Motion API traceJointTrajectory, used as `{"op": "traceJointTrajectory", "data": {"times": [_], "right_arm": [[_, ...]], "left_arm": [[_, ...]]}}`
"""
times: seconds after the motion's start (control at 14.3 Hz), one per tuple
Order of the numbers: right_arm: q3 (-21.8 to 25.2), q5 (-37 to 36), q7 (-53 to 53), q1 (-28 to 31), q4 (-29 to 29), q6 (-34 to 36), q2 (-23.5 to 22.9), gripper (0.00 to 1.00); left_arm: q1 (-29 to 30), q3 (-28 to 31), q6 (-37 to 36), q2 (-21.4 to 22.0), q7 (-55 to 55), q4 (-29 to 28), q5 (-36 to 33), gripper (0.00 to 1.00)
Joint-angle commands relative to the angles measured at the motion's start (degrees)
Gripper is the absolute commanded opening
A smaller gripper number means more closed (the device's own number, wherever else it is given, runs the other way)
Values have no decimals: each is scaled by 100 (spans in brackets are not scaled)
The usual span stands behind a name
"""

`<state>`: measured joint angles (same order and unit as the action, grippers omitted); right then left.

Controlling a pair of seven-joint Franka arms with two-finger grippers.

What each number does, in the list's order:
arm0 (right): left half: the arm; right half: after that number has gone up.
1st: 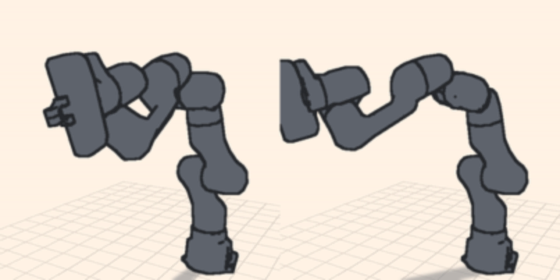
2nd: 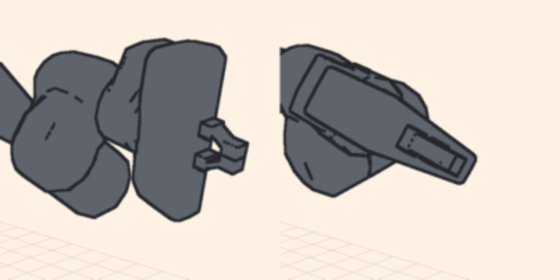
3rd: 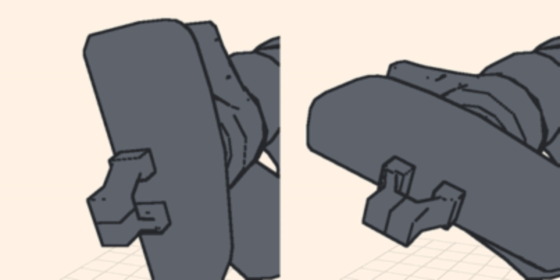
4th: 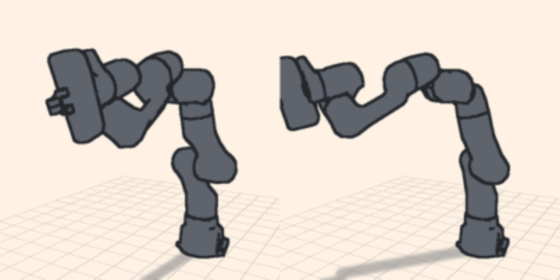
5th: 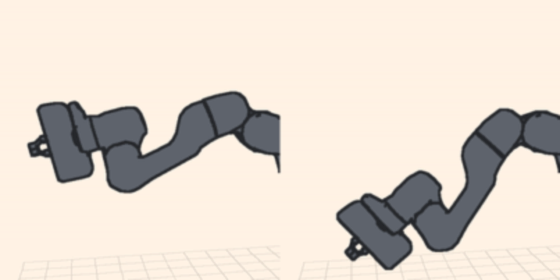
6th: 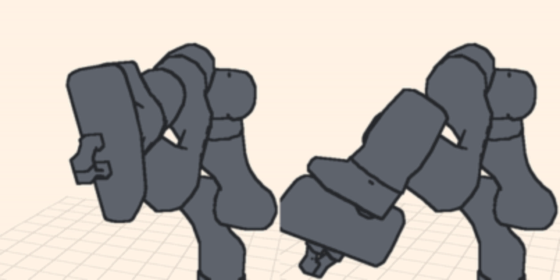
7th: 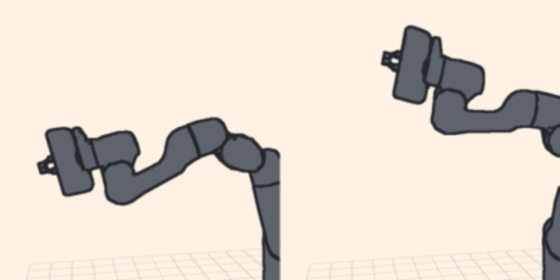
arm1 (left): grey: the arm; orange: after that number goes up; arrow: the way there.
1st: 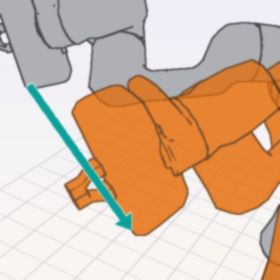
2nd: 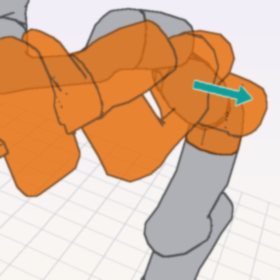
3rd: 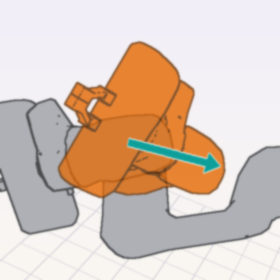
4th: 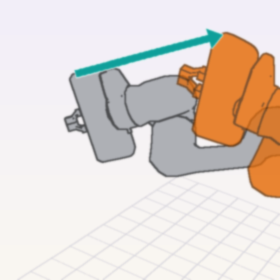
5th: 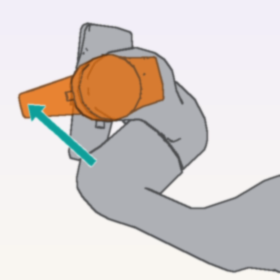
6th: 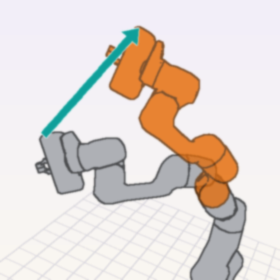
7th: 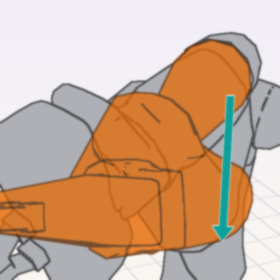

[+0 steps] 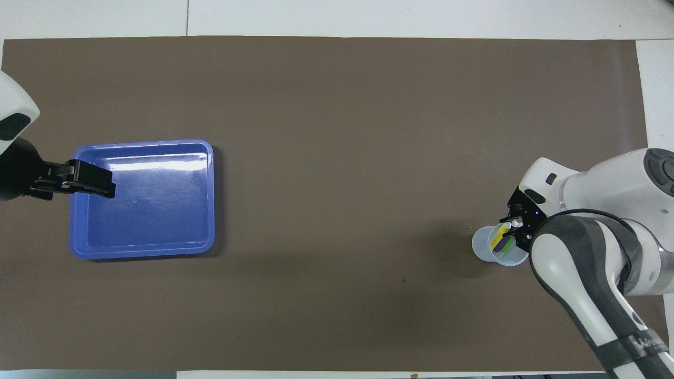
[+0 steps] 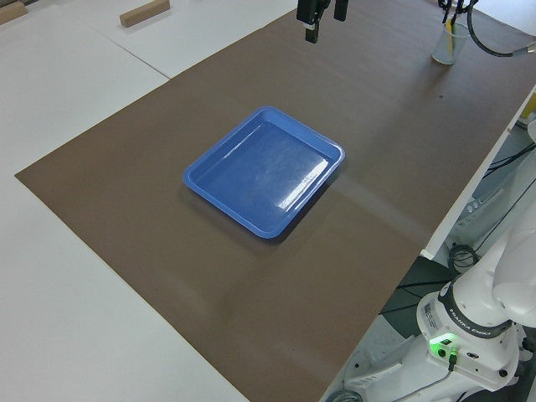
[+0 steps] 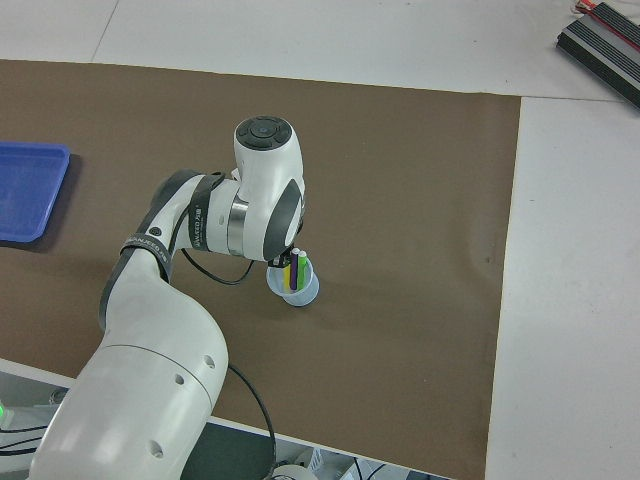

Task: Right arm passes pens to left for tray arrangement
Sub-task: 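Grasp the yellow pen with the right gripper and lift it out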

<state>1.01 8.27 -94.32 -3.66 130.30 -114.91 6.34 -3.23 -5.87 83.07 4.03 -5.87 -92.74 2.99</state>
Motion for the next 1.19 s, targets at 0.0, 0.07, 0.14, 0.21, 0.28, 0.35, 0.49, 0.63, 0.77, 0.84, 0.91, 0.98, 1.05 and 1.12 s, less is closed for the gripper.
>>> {"op": "traceJointTrajectory", "data": {"times": [0.0,0.07,0.14,0.21,0.28,0.35,0.49,0.63,0.77,0.84,0.91,0.98,1.05,1.12], "right_arm": [[-22,113,124,15,101,-49,69,10],[-31,131,194,15,66,-23,52,10],[-31,226,239,15,-48,73,34,10],[-22,306,300,15,-214,274,25,9],[-22,306,405,15,-407,468,25,8],[-22,306,615,15,-609,739,86,6],[-13,210,1185,67,-1083,1345,183,6],[-4,210,1835,85,-1802,2153,184,6],[-31,288,2792,59,-2366,2682,175,1],[-31,332,3275,41,-2517,2824,157,0],[-40,655,3898,32,-2588,2886,131,0],[-31,1006,4470,32,-2571,2860,131,0],[-40,1157,5041,15,-2571,2817,131,0],[-57,1229,5621,6,-2571,2807,131,0]], "left_arm": [[7,15,43,63,-10,-86,0,100],[-19,15,43,63,-10,-95,0,100],[-37,15,43,63,-28,-95,0,100],[-37,15,43,63,-37,-95,0,100],[-28,7,43,63,-46,-95,0,100],[-20,15,43,71,-37,-104,0,100],[-28,7,51,63,-54,-95,0,100],[-28,-2,60,63,-194,-95,52,100],[-54,-20,226,63,-755,-147,131,100],[-63,-28,297,63,-1132,-156,367,100],[-64,-29,332,45,-1536,-148,621,100],[-64,-46,402,19,-2036,-148,833,100],[-81,-90,516,-8,-2650,-156,1061,100],[-90,-116,639,-16,-3239,-174,1324,100]]}}
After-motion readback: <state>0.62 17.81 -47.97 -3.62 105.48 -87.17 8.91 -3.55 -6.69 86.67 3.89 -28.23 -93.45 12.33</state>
